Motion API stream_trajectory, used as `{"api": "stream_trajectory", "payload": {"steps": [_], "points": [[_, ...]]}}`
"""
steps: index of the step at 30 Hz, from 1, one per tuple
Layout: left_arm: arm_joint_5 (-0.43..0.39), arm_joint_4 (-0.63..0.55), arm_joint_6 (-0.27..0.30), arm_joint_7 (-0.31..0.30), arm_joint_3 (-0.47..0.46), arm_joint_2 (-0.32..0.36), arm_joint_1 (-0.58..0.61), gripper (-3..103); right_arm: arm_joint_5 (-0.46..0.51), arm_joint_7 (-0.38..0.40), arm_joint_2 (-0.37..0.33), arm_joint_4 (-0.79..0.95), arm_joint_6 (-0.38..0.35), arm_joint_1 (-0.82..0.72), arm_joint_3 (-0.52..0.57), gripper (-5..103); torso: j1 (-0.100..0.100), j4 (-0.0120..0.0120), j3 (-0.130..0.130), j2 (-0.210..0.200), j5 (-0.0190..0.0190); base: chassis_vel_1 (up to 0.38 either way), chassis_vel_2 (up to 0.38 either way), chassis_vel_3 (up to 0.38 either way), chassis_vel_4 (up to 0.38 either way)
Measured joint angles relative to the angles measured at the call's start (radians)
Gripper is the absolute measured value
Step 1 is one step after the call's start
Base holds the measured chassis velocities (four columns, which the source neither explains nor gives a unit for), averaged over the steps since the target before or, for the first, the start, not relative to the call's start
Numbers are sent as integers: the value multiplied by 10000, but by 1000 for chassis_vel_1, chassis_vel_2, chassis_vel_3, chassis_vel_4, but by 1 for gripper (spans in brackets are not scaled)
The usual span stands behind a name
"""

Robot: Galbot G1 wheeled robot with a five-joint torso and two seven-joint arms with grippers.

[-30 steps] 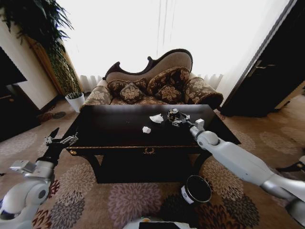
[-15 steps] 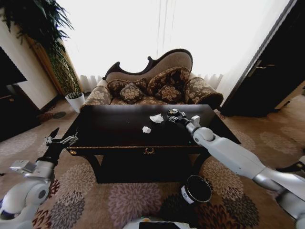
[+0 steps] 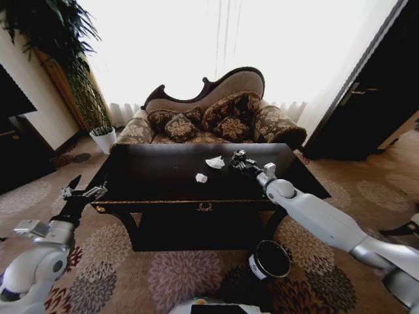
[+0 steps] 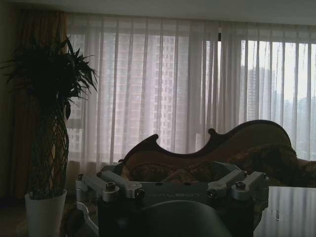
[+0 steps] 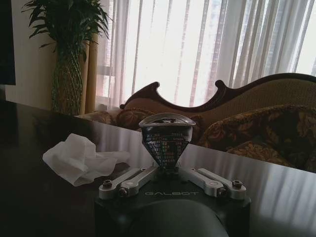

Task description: Move to the front of the table and place the trash on the table into the trash bin.

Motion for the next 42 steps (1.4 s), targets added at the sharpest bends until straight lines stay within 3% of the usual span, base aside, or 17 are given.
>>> {"api": "stream_trajectory", "payload": {"steps": [13, 18, 22, 24, 28, 29, 32, 33, 36, 41, 42], "points": [[0, 1, 0, 0, 0, 0, 0, 100, 74, 207, -381, 784, -108, -894, 789, 0, 0, 2, 1, 0, 2, 0, 0, 0, 0], [0, 1, 0, 0, 1, 0, 0, 100, 118, 371, -842, 1626, -201, -1901, 1950, 0, 0, 0, 1, -1, 3, 0, 0, 0, 0], [0, 1, 0, -1, 0, 0, 0, 100, 302, 482, -1320, 2676, -260, -3771, 4006, 0, 0, 1, 0, 0, 1, 0, 0, 0, 0], [0, 0, 0, -1, 0, 0, 0, 100, 321, 489, -1359, 2802, -260, -4072, 4264, 0, 0, 0, 0, 0, 1, 0, 0, 0, 0], [0, 0, 0, 2, 0, 0, 0, 100, 383, 614, -1345, 3695, -172, -6149, 6081, 0, 0, 1, 0, 0, 3, 0, 0, 0, 0], [0, 0, 0, 2, 0, 0, 0, 100, 383, 614, -1345, 3695, -172, -6149, 6081, 0, 0, 1, 0, 0, 3, 0, 0, 0, 0], [0, 0, 0, 2, 0, 0, 0, 100, 324, 623, -923, 4246, -133, -7576, 7464, 0, 0, 1, 0, 0, 0, 0, 0, 0, 0], [0, 0, 0, 1, 0, 0, 0, 100, 123, 583, -60, 4927, -98, -9117, 8814, 0, -1, 0, 0, 0, 3, 0, 0, 0, 0], [0, 1, 0, 3, 0, -1, 0, 100, 91, 561, 408, 5343, -76, -9785, 9528, 0, 0, 2, 0, 0, 0, 0, 0, 0, 0], [0, 1, -1, 1, 0, 0, 0, 100, -660, 149, 1896, 6240, 365, -11450, 10862, 0, -1, 0, 0, 0, -2, 0, 0, 0, 0], [0, 1, -1, 1, 0, 0, 0, 100, -660, 149, 1896, 6240, 365, -11450, 10862, 0, -1, 0, 0, 0, -2, 0, 0, 0, 0]]}}
